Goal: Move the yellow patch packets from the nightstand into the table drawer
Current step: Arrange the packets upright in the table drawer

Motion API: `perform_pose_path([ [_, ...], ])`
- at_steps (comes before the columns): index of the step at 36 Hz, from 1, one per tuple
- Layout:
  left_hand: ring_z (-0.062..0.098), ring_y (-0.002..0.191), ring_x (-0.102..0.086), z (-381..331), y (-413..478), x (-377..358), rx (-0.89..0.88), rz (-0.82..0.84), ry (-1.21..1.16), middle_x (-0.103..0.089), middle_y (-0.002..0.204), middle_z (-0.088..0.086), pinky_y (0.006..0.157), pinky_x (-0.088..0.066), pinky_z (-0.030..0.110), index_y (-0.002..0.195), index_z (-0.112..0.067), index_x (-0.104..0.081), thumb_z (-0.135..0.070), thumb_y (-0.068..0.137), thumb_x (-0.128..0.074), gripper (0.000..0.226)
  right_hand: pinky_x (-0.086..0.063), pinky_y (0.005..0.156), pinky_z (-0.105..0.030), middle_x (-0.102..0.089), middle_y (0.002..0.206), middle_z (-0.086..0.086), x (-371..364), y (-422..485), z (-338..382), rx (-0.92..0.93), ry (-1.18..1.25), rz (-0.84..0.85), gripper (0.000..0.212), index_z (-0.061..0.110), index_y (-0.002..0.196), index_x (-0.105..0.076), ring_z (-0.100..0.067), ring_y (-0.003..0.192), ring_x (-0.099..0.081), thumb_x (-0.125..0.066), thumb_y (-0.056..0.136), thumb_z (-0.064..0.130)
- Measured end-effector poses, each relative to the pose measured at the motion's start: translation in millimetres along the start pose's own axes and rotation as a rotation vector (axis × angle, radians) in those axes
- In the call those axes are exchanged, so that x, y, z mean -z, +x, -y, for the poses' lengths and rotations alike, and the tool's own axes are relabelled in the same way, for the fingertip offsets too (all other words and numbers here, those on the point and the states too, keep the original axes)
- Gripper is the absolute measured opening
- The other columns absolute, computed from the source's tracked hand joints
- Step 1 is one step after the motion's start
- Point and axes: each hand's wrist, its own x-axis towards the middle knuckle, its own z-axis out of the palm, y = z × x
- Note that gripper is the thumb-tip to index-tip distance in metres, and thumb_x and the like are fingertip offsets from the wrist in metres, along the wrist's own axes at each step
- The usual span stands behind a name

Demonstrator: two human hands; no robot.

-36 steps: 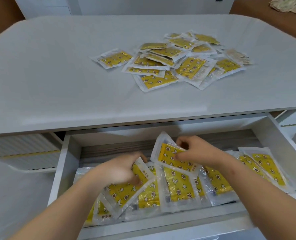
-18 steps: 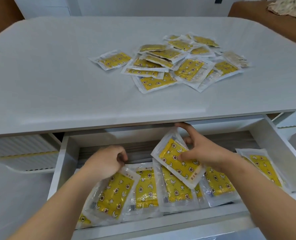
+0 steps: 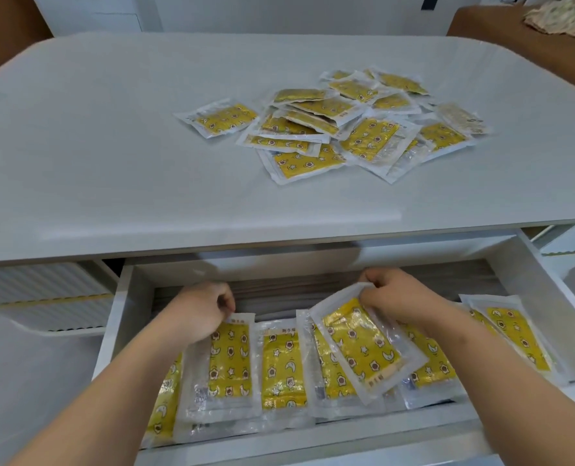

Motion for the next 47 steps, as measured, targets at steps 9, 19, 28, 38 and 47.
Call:
perform_pose_path([
  [9,0.015,0.106,-0.049,-5.2,-11.9,0.4,0.028,0.031,0.343,-0.056,0.107,-0.007,0.093,-0.035,0.034,0.089,-0.032,-0.050,-0.024,0.090,-0.049,0.008,-0.033,0.099,-0.035,-0.046,0.131,0.000,-0.1,-10.6,2.8,-0.033,-0.759,-0.033,0.046,0.030,0.125,-0.046,-0.024,0.125,-0.037,-0.055,0.080,0.037],
  [19,0.018,0.121,-0.049,-17.8,-13.3,-12.9,-0.134,0.295,0.329,-0.049,0.137,0.001,0.097,-0.041,0.030,0.143,-0.028,-0.030,-0.039,0.094,-0.048,0.053,-0.047,0.092,-0.031,-0.060,0.123,0.001,-11.6,-8.9,5.8,-0.001,-0.529,0.297,0.046,0.030,0.133,-0.046,-0.017,0.108,-0.057,-0.051,0.087,0.036],
  [28,0.018,0.129,-0.043,-34.5,-12.9,-25.9,-0.155,0.126,0.190,-0.040,0.146,-0.002,0.102,-0.039,0.033,0.145,-0.030,-0.024,-0.054,0.092,-0.042,0.062,-0.042,0.100,-0.032,-0.050,0.136,0.006,-14.8,-7.2,5.9,0.072,-0.468,0.313,0.067,0.035,0.144,-0.027,-0.017,0.120,-0.051,-0.059,0.085,0.039],
  [38,0.015,0.140,-0.026,-60.5,-5.3,-51.7,-0.362,0.200,0.197,-0.025,0.153,-0.008,0.114,-0.024,0.039,0.146,-0.030,-0.023,-0.044,0.083,-0.062,0.075,-0.046,0.087,-0.024,-0.057,0.128,0.005,-9.0,-2.9,7.4,0.149,-0.487,0.298,0.051,0.026,0.132,-0.050,-0.013,0.108,-0.057,-0.065,0.084,0.023],
  [47,0.018,0.132,-0.036,-61.1,-6.0,-51.4,-0.314,0.197,0.178,-0.034,0.148,-0.005,0.109,-0.028,0.035,0.141,-0.027,-0.027,-0.043,0.081,-0.066,0.073,-0.030,0.084,-0.016,-0.049,0.137,0.005,5.0,-2.0,1.2,0.117,-0.590,0.225,0.049,0.026,0.136,-0.046,-0.013,0.121,-0.047,-0.056,0.090,0.015],
])
